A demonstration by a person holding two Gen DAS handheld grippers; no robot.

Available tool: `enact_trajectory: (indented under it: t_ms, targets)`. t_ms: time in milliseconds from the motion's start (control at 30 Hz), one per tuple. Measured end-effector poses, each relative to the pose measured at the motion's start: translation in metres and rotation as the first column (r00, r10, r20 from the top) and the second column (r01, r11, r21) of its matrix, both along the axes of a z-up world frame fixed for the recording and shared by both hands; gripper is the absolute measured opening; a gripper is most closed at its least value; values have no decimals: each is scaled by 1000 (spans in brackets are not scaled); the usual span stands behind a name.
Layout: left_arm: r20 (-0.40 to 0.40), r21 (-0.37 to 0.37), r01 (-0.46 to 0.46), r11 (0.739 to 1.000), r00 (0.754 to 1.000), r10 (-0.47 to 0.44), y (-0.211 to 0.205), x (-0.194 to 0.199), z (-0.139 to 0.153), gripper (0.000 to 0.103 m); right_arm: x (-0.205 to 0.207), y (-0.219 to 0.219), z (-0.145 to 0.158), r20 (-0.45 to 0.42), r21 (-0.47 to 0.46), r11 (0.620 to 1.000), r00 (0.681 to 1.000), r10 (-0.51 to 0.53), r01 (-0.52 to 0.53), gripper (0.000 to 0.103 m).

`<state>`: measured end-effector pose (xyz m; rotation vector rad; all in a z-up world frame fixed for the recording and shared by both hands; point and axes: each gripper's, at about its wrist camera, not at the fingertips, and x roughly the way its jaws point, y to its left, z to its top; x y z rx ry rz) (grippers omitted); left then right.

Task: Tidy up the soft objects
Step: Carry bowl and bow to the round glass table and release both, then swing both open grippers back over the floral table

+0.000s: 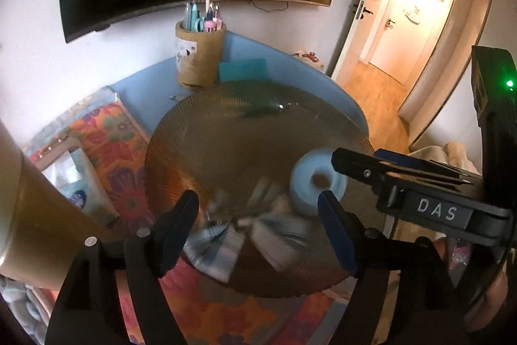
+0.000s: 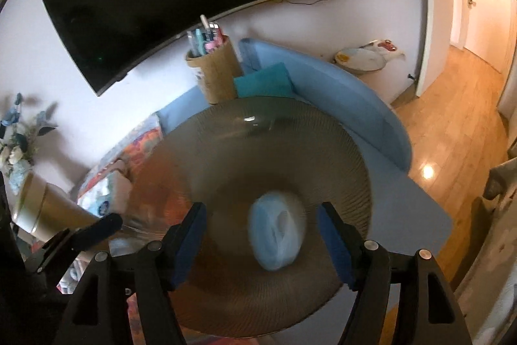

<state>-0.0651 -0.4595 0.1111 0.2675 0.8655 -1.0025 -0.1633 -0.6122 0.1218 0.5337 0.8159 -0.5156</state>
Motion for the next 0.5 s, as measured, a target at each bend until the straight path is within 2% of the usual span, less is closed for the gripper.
enact_trajectory:
  t_ms: [133,267,400,500]
  targets:
    - [-9,-19,-5,1000,1000,5,8,0,2,75,-12,0,4,14,5,1000,1000,-7,7,70]
    - [-21,-56,-16,998,1000,15,38,-9,14,75,-16,18,11,20,-14,999,999,30,-29,70]
    - [9,-66,-59,996,998,60,87,-24,26,75,-15,53,18,44,-10,993,992,118,-117,70]
    - [32,-73,-129,989,991,132,140,-31,33,75,-9,96,25,53,-35,975,974,222,-220,70]
